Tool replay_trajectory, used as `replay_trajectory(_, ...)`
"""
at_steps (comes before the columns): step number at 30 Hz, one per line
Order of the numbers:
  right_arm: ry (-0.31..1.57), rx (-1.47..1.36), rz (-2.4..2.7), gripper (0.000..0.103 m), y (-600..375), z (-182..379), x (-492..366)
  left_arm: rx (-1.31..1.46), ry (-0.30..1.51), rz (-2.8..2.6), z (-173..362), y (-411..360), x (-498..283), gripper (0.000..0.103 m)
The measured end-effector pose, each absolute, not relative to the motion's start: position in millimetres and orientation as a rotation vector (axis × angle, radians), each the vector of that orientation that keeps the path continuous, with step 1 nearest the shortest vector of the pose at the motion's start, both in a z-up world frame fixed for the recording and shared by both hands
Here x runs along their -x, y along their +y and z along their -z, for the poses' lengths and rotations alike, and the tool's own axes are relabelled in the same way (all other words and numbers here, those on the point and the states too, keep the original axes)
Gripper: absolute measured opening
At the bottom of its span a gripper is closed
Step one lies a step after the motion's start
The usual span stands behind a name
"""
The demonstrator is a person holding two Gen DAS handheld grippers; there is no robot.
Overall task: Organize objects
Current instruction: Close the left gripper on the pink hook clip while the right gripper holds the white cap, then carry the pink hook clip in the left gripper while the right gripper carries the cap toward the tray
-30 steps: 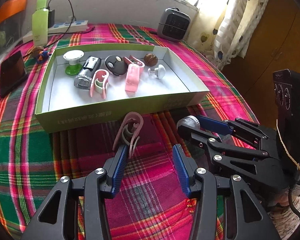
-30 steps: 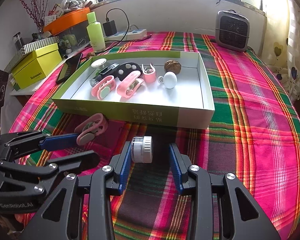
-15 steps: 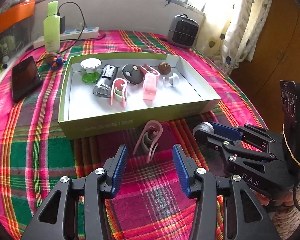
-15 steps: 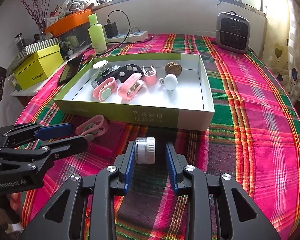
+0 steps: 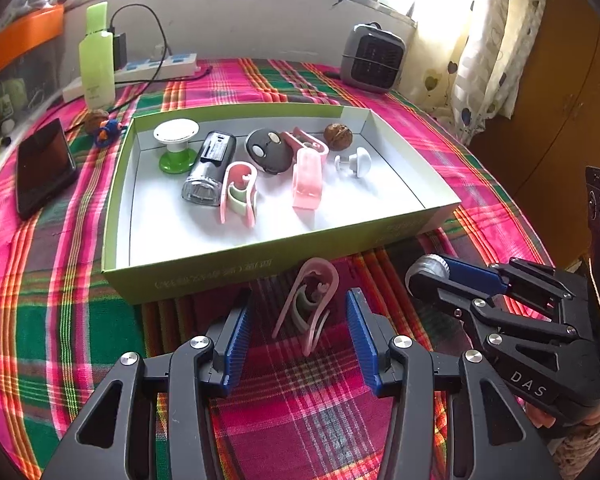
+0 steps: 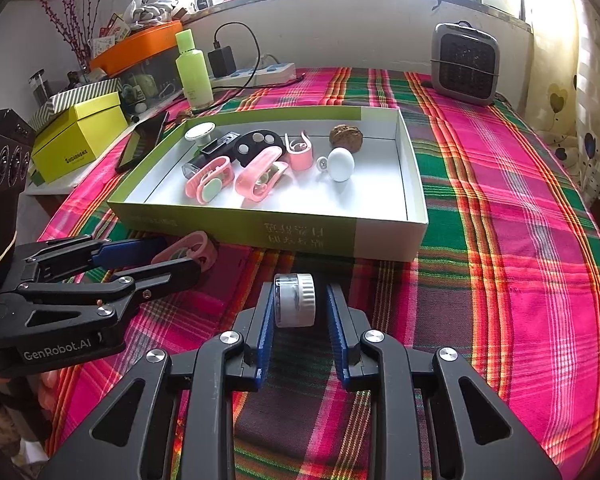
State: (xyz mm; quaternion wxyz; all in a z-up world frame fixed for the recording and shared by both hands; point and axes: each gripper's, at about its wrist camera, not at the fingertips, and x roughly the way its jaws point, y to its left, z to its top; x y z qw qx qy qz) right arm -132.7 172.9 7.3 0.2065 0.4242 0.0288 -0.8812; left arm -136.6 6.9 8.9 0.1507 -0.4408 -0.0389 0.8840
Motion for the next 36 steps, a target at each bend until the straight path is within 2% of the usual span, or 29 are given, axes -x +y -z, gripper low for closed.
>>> replay_trajectory(7,0.073,-1.189,2.448,0.026,173,-6,134,1.246,-0.039,-2.557,-8,15,135,0.045)
replay_trajectory(9,0.071,-1.191,2.451,0.026,173,-6,134,1.243,-0.038,-2.559,-8,16,136,0.042)
replay_trajectory(12,0.065,-1.192,2.450,0.026,173,-6,134,1.247,-0.012,-2.579,-8,18,136,0.031)
replay_trajectory(21,0.057,-1.194,2.447,0.026,174,-6,135,1.248,-0.009,-2.584,-7,18,136,0.022)
replay_trajectory(30,0.058,-1.192,2.448,0.026,174,-5,135,1.252,-0.018,-2.583,-8,16,136,0.021)
replay_trajectory(36,0.070,-1.179,2.448,0.021,172,-7,133,1.256,-0.024,-2.580,-8,16,135,0.021)
